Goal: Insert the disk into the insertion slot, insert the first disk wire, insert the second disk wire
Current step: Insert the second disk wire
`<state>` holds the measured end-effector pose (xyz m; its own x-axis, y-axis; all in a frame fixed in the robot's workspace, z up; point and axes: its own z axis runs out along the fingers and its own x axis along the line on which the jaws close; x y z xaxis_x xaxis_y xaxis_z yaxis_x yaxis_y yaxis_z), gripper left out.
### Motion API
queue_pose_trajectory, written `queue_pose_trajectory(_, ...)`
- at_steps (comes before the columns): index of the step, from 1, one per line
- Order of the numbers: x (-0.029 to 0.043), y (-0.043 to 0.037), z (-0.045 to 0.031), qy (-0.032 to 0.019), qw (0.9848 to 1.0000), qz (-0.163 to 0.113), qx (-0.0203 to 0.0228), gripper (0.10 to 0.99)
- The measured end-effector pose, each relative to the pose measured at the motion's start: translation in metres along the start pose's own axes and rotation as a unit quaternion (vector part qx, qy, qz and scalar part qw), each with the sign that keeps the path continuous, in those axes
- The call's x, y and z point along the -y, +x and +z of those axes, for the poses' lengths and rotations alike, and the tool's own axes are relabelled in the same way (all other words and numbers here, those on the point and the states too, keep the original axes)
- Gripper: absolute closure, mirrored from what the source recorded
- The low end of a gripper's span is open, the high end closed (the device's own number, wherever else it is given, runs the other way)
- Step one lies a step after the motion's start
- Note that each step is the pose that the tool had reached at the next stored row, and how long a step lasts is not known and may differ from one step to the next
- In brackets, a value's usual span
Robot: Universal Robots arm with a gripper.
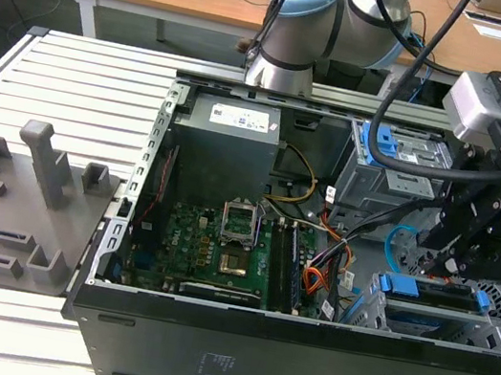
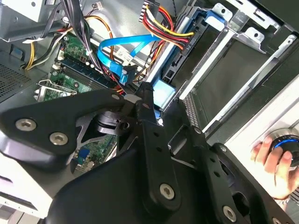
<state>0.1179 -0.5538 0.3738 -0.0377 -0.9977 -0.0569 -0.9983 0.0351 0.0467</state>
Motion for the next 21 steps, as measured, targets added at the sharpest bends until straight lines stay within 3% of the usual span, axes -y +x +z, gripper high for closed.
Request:
queue_pose_trajectory(2,-0.0172,-0.0002,0.002,0.0001,1.0,0.0,0.0,0.725)
queue_pose_trajectory(3,-0.0191,-0.0051,0.0031,0.0,1.0,-0.001,-0.0002,0.725)
queue_pose_trajectory(5,-0.0197,-0.0238,0.0054,0.0,1.0,-0.001,0.0,0.725)
queue_pose_trajectory(6,-0.0191,-0.032,0.0063,-0.0001,1.0,-0.002,-0.0005,0.725)
queue_pose_trajectory(7,-0.0177,-0.0329,0.0064,-0.0001,1.0,-0.002,-0.0025,0.725)
queue_pose_trajectory(8,-0.0145,-0.0335,0.0065,0.0001,1.0,-0.003,-0.0072,0.725)
queue_pose_trajectory(10,-0.0023,-0.0351,0.0084,0.0005,0.9997,-0.004,-0.0224,0.725)
queue_pose_trajectory(12,0.0006,-0.0353,0.0112,0.0005,0.9996,-0.007,-0.0281,0.725)
queue_pose_trajectory(21,0.0009,-0.0352,0.0115,0.0005,0.9996,-0.009,-0.0286,0.725)
